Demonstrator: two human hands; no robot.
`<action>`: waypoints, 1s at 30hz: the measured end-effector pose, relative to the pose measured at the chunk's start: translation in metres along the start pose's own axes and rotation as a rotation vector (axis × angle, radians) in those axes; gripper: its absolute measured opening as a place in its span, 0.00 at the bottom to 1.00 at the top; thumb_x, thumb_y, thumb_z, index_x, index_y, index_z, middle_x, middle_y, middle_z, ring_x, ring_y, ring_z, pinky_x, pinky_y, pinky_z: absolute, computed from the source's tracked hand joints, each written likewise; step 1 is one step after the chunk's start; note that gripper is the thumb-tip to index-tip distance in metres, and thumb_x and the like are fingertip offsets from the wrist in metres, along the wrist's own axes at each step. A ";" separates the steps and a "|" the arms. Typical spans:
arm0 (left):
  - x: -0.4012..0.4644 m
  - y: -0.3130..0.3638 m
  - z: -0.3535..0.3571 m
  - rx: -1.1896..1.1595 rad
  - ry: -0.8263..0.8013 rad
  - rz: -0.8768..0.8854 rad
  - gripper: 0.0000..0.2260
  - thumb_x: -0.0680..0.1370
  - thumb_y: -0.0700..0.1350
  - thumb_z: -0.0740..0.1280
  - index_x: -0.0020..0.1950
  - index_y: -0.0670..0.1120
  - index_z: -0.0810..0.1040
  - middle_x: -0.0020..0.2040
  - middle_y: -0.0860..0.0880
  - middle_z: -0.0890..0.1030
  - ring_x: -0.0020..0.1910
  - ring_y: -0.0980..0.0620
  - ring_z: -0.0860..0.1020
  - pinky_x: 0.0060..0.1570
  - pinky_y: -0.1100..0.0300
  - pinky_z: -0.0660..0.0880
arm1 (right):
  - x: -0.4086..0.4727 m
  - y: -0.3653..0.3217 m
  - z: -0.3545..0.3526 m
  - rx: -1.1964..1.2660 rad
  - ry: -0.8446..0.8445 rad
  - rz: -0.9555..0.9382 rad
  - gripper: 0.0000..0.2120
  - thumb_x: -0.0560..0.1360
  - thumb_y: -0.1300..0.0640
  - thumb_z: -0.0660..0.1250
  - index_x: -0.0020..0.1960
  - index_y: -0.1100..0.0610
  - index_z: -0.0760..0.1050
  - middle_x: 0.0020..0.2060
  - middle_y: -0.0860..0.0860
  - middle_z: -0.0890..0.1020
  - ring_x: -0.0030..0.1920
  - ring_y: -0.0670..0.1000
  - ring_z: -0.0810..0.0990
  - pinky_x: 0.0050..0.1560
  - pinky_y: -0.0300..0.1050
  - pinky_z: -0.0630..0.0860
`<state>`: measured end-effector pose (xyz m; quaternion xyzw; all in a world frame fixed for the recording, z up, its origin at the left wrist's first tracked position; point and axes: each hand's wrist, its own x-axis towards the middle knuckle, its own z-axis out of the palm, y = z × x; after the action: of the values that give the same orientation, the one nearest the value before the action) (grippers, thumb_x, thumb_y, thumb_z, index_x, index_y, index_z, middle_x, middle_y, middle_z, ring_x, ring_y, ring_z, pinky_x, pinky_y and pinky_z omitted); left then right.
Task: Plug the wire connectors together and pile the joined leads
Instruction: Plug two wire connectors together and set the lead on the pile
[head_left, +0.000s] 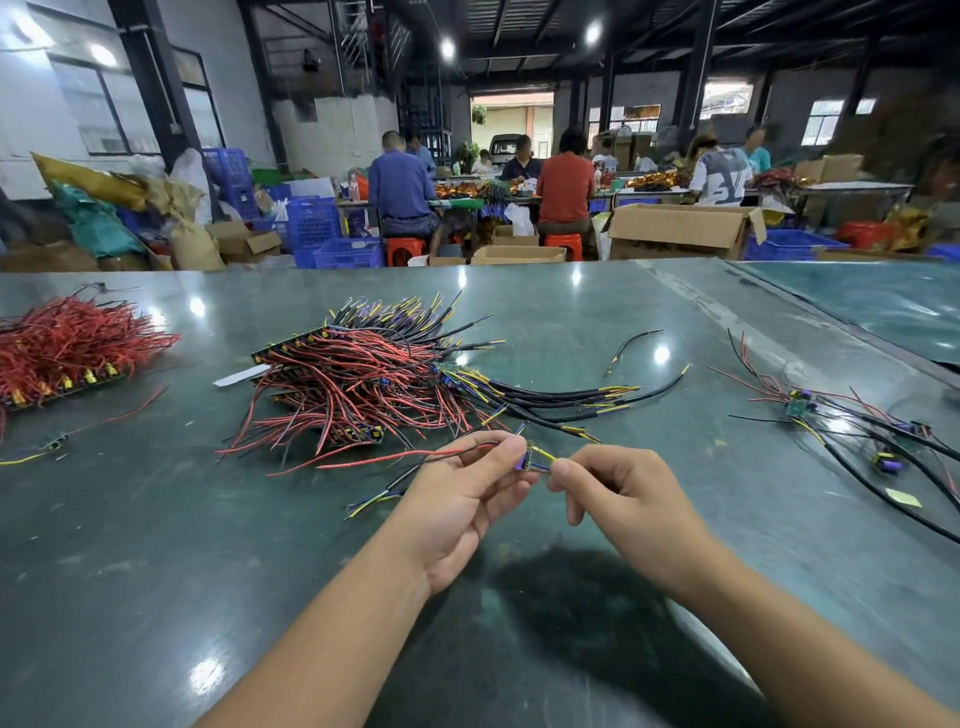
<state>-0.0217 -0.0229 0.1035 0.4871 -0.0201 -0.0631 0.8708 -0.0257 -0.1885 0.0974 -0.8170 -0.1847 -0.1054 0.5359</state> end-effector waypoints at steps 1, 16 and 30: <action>0.000 0.000 0.000 0.004 -0.013 0.004 0.05 0.64 0.40 0.73 0.39 0.43 0.80 0.34 0.46 0.80 0.32 0.53 0.82 0.32 0.66 0.78 | -0.001 0.000 0.001 -0.009 0.008 -0.007 0.13 0.77 0.55 0.65 0.34 0.54 0.78 0.23 0.47 0.77 0.24 0.41 0.65 0.27 0.33 0.61; 0.001 -0.003 -0.005 0.344 0.069 0.142 0.10 0.70 0.32 0.71 0.36 0.47 0.85 0.34 0.44 0.82 0.34 0.53 0.80 0.36 0.67 0.77 | -0.001 0.002 0.002 -0.398 -0.057 -0.058 0.17 0.78 0.46 0.62 0.37 0.56 0.72 0.28 0.52 0.76 0.31 0.54 0.69 0.35 0.50 0.70; 0.008 -0.002 -0.010 0.161 0.014 0.089 0.31 0.57 0.44 0.80 0.59 0.47 0.77 0.52 0.46 0.84 0.52 0.51 0.82 0.51 0.59 0.78 | 0.010 0.013 -0.032 -0.304 0.124 0.048 0.11 0.80 0.60 0.58 0.42 0.57 0.76 0.34 0.50 0.82 0.29 0.42 0.72 0.33 0.35 0.66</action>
<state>-0.0131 -0.0167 0.0960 0.5546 -0.0404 -0.0191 0.8309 -0.0108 -0.2208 0.1034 -0.8850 -0.1136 -0.1693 0.4187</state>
